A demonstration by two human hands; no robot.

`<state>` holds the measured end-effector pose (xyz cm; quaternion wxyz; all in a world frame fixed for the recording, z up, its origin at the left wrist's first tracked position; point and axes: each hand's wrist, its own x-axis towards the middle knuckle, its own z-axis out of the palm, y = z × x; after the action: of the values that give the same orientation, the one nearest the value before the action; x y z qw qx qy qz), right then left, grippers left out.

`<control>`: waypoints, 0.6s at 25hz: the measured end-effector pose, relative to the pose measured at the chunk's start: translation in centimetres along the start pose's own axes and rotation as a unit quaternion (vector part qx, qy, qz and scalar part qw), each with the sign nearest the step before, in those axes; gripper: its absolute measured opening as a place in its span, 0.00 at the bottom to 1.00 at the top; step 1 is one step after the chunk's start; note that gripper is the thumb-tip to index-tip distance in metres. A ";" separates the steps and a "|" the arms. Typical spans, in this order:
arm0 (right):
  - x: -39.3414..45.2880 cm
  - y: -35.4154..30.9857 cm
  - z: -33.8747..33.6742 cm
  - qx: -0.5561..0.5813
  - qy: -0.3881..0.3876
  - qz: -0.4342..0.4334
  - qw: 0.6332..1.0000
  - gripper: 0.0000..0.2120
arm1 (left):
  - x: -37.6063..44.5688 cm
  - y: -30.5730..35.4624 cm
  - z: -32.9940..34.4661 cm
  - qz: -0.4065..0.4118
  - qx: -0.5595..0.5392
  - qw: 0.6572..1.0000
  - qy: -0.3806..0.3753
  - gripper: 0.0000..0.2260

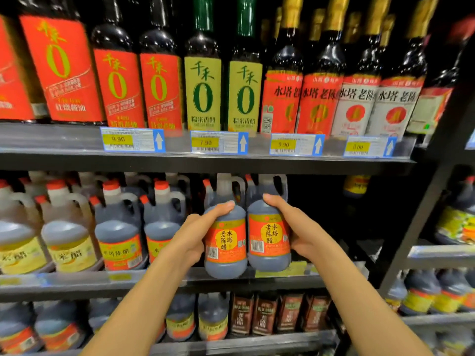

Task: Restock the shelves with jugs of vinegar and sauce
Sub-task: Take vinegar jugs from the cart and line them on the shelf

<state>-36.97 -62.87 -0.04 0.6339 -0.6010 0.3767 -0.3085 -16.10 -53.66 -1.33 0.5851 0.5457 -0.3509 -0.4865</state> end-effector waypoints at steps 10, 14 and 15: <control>3.6 2.8 -0.2 0.055 0.026 -0.089 0.994 0.34 | 3.4 -1.1 0.1 0.092 -0.034 0.995 0.010 0.38; 4.8 5.1 -0.1 0.049 0.051 -0.112 0.991 0.34 | 4.5 -3.6 -0.1 0.123 -0.015 0.992 0.032 0.34; 5.0 5.8 -0.1 0.049 0.056 -0.113 0.991 0.36 | 4.8 -4.2 -0.2 0.129 -0.013 0.991 0.031 0.34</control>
<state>-34.80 -66.64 -6.29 0.6018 -0.5893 0.3260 -0.4294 -15.38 -57.87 -6.07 0.6602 0.5031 -0.3938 -0.3948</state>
